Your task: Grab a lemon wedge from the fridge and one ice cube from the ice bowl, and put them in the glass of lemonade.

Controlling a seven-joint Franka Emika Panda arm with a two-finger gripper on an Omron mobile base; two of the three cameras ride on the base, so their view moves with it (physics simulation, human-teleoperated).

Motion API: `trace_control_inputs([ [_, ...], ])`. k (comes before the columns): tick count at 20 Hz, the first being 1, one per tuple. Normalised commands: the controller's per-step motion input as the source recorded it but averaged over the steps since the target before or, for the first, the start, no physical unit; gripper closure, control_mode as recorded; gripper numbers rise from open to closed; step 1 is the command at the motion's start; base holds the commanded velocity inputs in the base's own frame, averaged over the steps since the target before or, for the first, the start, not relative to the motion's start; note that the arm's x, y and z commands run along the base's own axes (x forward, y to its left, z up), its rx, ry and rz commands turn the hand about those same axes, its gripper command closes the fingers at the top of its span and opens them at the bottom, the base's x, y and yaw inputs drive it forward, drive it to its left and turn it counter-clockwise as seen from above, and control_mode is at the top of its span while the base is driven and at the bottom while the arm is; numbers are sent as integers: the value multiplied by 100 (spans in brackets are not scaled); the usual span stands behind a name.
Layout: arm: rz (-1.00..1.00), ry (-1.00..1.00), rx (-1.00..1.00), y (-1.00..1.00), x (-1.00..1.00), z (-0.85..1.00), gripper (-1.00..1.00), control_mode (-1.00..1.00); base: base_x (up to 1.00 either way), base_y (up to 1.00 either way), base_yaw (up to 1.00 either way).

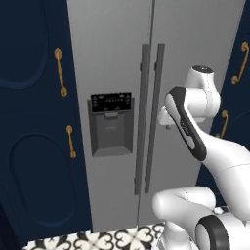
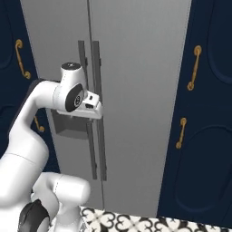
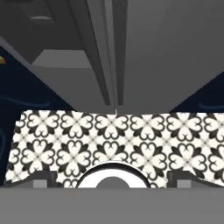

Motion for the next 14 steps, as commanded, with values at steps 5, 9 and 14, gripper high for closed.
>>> trace_control_inputs([
  [5, 0, 0, 0, 0, 0, 0, -100, 100, -58, 0, 0],
  [9, 0, 0, 0, 0, 0, 0, -100, 100, -50, 0, 0],
  [14, 0, 0, 0, 0, 0, 0, -100, 100, -5, 0, 0],
])
